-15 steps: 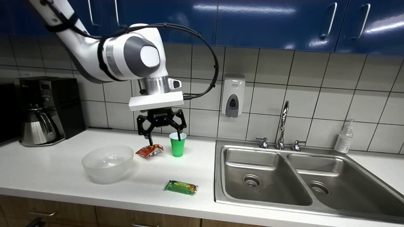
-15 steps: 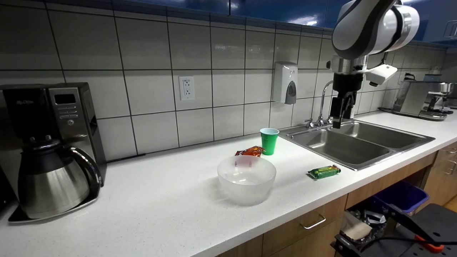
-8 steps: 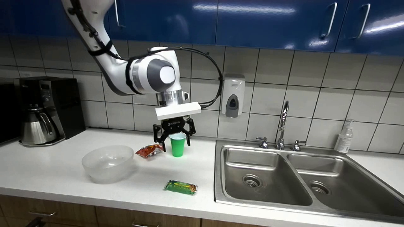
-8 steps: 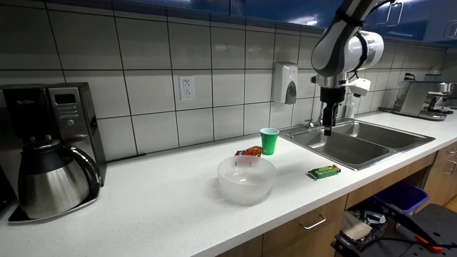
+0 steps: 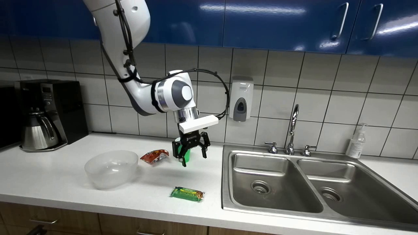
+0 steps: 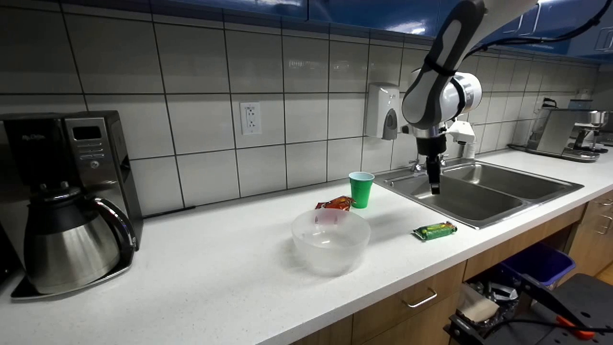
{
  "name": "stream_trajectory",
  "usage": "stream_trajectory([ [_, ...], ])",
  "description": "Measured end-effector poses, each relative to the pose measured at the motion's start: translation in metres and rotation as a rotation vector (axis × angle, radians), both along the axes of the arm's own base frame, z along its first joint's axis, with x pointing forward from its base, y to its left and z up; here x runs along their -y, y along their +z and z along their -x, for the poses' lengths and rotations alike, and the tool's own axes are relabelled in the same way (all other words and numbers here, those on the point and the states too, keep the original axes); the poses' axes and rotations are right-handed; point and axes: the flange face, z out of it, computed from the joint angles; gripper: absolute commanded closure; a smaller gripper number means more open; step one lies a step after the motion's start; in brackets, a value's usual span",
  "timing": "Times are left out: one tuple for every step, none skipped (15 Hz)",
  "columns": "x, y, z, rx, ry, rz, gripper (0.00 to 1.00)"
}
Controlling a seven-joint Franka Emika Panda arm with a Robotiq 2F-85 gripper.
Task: Put the candy bar in the bowl
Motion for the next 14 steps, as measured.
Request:
stream_trajectory([
  [0.001, -0.005, -0.003, -0.017, 0.023, 0.012, 0.0],
  [0.001, -0.011, -0.005, -0.035, 0.047, 0.023, 0.0],
  [0.001, -0.016, -0.006, -0.052, 0.067, 0.032, 0.0],
  [0.0, -0.02, -0.006, -0.065, 0.086, 0.041, 0.0],
  [-0.001, -0.025, -0.005, -0.078, 0.103, 0.047, 0.0],
  [-0.002, -0.029, -0.004, -0.09, 0.119, 0.054, 0.0],
  [-0.002, -0.033, -0.003, -0.101, 0.133, 0.06, 0.0],
  [-0.003, -0.036, -0.002, -0.113, 0.146, 0.064, 0.0],
  [-0.003, -0.039, 0.0, -0.124, 0.16, 0.07, 0.0],
  [-0.004, -0.042, 0.003, -0.135, 0.174, 0.074, 0.0],
  [-0.004, -0.045, 0.006, -0.148, 0.19, 0.08, 0.0],
  [-0.005, -0.047, 0.01, -0.162, 0.209, 0.085, 0.0],
  [-0.005, -0.05, 0.014, -0.178, 0.23, 0.09, 0.0],
  [-0.004, -0.053, 0.018, -0.193, 0.249, 0.095, 0.0],
])
